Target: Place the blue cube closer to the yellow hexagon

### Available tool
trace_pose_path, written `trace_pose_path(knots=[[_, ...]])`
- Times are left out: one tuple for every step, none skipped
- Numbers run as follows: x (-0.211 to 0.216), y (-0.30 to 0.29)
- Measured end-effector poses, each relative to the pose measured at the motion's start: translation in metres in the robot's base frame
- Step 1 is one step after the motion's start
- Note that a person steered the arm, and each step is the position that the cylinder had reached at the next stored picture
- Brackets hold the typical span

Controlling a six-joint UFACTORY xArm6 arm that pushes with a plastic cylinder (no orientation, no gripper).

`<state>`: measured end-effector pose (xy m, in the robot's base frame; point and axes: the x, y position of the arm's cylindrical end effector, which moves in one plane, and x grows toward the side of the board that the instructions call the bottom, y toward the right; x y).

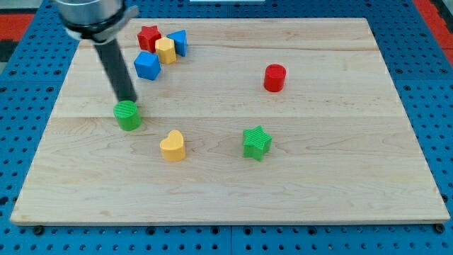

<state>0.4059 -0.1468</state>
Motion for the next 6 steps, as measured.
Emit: trace_pose_path(knots=[[-0.035, 0.053], [-0.075, 0.070], [-0.090, 0.051], [-0.100, 0.006], [-0.108, -0.035], [-0.108, -0.039]])
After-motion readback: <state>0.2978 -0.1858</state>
